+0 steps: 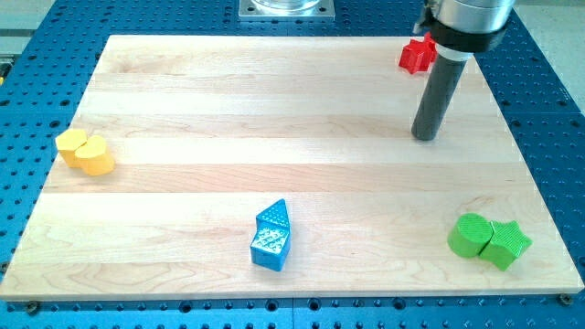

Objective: Move the green star top left to the green circle

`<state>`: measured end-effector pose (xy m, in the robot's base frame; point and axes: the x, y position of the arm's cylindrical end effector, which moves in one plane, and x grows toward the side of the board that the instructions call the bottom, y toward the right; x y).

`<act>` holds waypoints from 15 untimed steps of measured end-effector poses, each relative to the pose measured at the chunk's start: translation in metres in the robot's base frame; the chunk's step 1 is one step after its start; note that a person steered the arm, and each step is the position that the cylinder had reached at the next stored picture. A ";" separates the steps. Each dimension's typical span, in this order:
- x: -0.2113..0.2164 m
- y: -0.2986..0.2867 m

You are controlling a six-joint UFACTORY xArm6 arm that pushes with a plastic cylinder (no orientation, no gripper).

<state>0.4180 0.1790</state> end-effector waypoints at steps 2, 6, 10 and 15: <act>0.111 -0.028; 0.200 0.037; 0.199 0.106; 0.092 0.089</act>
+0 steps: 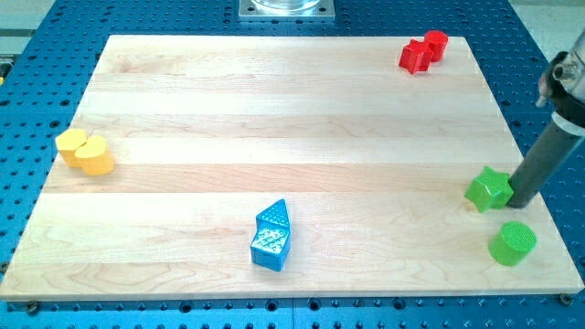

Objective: Move the green star top left to the green circle

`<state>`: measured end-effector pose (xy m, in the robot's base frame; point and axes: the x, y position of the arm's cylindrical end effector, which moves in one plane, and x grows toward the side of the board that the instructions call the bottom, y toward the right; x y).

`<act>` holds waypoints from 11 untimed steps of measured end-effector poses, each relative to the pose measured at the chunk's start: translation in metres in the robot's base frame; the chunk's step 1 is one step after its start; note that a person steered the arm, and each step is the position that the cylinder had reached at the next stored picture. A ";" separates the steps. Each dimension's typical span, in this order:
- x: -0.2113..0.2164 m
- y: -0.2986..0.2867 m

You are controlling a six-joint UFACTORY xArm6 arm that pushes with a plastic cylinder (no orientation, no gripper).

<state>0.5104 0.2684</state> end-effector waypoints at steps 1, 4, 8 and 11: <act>0.012 0.017; -0.001 -0.013; 0.028 -0.024; 0.016 -0.012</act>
